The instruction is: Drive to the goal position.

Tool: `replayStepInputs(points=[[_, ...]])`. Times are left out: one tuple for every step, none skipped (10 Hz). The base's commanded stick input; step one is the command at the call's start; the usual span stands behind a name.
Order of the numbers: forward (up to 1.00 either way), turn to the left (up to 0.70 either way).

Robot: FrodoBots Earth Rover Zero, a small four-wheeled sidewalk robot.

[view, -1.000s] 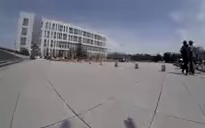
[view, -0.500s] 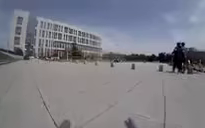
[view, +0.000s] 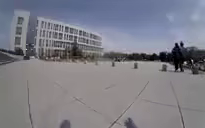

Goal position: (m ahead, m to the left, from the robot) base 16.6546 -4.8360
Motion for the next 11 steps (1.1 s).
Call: replayStepInputs(points=[[0.70, -0.35], [0.70, -0.35], [0.70, -0.35], [0.70, -0.35], [0.70, -0.35], [0.70, -0.35], [0.70, -0.35], [0.70, -0.35], [0.70, -0.35], [0.70, -0.35], [0.70, -0.35]])
